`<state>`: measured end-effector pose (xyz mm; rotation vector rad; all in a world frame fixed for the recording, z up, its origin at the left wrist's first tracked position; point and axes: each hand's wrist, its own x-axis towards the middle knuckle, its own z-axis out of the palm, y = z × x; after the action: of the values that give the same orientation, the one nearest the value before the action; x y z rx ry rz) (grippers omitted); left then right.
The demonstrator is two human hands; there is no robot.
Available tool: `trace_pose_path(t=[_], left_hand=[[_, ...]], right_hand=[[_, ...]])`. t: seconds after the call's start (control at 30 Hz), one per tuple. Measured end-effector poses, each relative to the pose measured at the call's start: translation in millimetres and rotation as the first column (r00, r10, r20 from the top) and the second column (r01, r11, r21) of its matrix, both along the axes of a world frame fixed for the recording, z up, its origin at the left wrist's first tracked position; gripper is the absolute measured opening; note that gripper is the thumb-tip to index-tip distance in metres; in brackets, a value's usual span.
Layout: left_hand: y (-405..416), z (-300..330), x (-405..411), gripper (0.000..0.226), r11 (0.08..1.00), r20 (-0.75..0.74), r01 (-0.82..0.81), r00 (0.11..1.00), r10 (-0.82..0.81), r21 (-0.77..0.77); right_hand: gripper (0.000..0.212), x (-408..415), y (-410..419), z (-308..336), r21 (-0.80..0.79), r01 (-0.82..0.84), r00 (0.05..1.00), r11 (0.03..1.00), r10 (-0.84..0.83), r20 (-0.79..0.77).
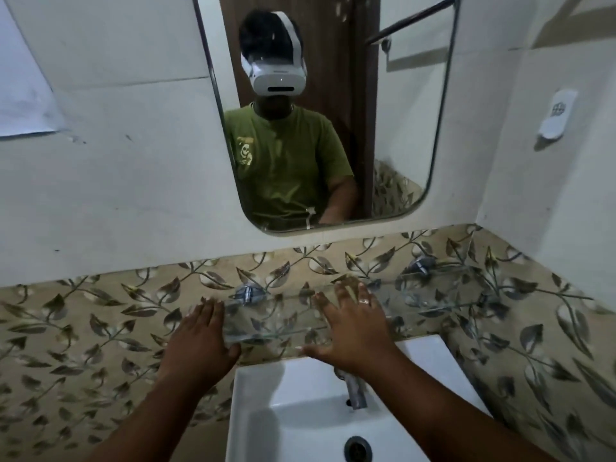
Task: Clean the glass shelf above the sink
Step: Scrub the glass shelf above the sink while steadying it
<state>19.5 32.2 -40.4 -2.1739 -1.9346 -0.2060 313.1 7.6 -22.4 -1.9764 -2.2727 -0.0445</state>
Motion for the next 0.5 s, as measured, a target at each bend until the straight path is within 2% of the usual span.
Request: trace_pose_path(t=[0.13,0.27,0.4,0.5], left_hand=[[2,2,-4,0.095,0.999,0.012,0.032,0.999,-0.032,0.004],[3,2,-7,0.096,0.998,0.018,0.066,0.998,-0.067,0.018],[3,-1,-12,0.096,0.996,0.004,0.083,0.997,-0.083,0.029],[2,-3,-14,0.097,0.995,0.017,0.093,0.995,-0.094,0.024]], right_hand=[[0.111,-39,16,7,-0.011,0.054,0.997,0.998,-0.055,-0.055],[0.106,-51,11,2,0.028,0.015,0.997,0.999,-0.013,-0.074],[0.097,-23,-16,-4,0.064,-0.049,0.998,0.997,0.051,-0.025],[0.092,15,-24,-3,0.029,0.015,1.0,0.999,-0.015,-0.004]])
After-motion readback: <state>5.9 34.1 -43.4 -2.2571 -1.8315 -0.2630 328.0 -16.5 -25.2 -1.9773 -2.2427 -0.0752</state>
